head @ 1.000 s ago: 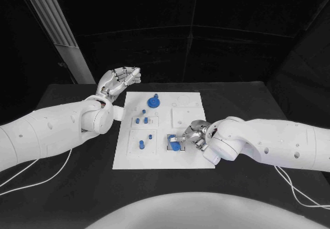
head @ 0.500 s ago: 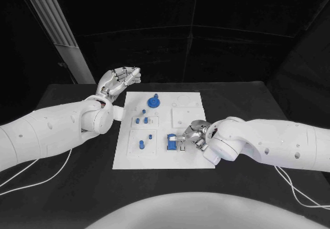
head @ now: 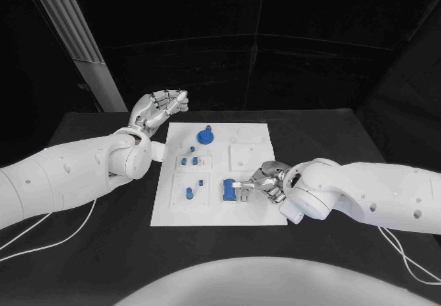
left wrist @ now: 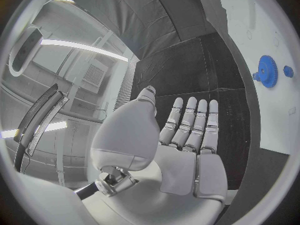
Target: Assemble the parts on the task board
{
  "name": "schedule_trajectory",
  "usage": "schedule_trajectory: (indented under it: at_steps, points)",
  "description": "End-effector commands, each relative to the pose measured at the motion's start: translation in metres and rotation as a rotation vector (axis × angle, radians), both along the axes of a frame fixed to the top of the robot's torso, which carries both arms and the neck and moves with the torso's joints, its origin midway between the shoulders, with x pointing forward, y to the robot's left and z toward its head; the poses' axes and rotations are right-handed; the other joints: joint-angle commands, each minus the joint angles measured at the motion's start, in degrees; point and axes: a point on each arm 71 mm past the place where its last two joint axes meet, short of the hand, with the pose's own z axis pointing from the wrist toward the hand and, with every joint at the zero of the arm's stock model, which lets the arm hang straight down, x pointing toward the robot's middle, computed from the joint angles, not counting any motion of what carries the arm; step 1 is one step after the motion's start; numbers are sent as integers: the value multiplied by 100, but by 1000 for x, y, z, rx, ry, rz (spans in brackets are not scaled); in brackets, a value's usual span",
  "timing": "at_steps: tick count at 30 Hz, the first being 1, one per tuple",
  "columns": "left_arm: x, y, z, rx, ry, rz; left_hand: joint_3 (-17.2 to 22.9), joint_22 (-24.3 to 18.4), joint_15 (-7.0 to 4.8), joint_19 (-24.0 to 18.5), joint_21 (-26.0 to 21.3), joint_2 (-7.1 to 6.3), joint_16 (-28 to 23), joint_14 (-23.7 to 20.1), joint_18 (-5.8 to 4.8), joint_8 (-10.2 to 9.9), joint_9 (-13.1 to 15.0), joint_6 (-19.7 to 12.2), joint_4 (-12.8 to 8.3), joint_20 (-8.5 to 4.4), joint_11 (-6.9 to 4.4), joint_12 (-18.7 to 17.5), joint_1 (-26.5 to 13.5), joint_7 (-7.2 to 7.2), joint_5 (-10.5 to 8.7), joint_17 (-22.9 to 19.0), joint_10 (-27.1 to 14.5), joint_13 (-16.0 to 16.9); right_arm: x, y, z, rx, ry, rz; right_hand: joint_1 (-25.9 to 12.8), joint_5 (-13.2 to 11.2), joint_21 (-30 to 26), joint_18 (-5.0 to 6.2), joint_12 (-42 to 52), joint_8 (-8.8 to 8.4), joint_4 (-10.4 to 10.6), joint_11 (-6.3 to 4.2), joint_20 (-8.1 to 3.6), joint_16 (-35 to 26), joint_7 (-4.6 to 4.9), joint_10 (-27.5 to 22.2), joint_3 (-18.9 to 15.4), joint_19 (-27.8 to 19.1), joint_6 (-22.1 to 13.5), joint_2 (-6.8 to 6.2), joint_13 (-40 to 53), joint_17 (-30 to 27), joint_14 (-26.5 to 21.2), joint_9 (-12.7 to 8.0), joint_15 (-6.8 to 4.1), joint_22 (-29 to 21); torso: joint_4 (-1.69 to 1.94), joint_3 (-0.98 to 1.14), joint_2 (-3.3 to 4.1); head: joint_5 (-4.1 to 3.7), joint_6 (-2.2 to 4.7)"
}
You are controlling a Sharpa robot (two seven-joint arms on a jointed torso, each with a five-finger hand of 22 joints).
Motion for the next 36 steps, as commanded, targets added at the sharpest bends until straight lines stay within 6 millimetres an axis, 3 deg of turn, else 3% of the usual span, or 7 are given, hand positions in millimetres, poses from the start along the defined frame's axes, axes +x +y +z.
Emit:
schedule_trajectory:
  at_steps: [1,8,11,14,20,25,36]
  points:
    - [-2,0,12,-56,-162,-18,-41,-8,-6,19,-22,67,31,-42,-37,22,-3,0,-1,-9,-1,40,-13,506,27,-5,-37,-6,3,-5,15,41,-110,5,63,-12,18,-42,15,73,3,-11,-31,14,11,617,-48,604,-107,6,1508,1500,605,71,-10,1509,2,-3,-4,-16,0]
    - [-1,0,11,-53,-160,-15,-46,-10,-6,17,-24,74,40,-44,-37,27,-4,-1,-1,-9,-2,48,-9,506,45,-17,-40,-7,2,-38,33,-24,-213,10,102,11,18,-42,15,309,71,58,13,14,93,617,-208,604,-531,31,1508,1500,605,300,42,1509,15,-19,-7,-88,0]
    - [-1,0,11,-52,-160,-15,-47,-10,-6,17,-24,74,41,-44,-37,27,-4,-2,-1,-9,-2,49,-9,506,46,-18,-40,-7,1,-53,35,-96,-243,38,48,44,18,-42,15,405,125,104,46,14,147,617,-285,604,-782,21,1508,1500,605,392,79,1509,-14,-3,4,-88,0]
    - [-1,-1,11,-52,-160,-15,-47,-10,-6,17,-24,74,41,-44,-37,27,-4,-2,-1,-9,-2,49,-9,506,46,-18,-40,-7,0,-65,36,-160,-262,54,-49,92,18,-42,15,532,148,140,78,14,178,617,-331,604,-954,22,1508,1500,605,474,111,1509,-5,-3,4,-122,0]
    - [-1,-1,11,-52,-159,-15,-47,-10,-6,17,-24,74,41,-44,-37,27,-4,-2,-1,-9,-2,49,-9,506,46,-18,-40,-7,-2,-85,34,-299,-244,63,-250,573,18,-42,15,1059,154,137,102,14,169,617,-376,604,-1210,-1,1508,1500,605,771,117,1509,-3,1,5,-188,0]
    - [-1,-1,10,-53,-159,-16,-49,-10,-6,17,-24,74,44,-44,-37,28,-5,-3,-1,-9,-2,51,-8,507,50,-21,-41,-7,-1,-90,30,-388,-213,97,-358,942,18,-42,15,1381,146,136,101,14,172,617,-393,604,-1439,-6,1508,1500,605,946,125,1509,1,5,10,-181,0]
    - [-2,0,10,-53,-158,-16,-49,-10,-6,17,-24,74,44,-44,-37,28,-5,-3,-1,-9,-2,51,-8,507,50,-21,-41,-7,2,-79,25,-504,-252,176,-190,1124,18,-42,15,1597,103,127,115,14,165,617,-347,604,-1567,83,1508,1500,605,1043,139,1509,-5,0,4,-208,0]
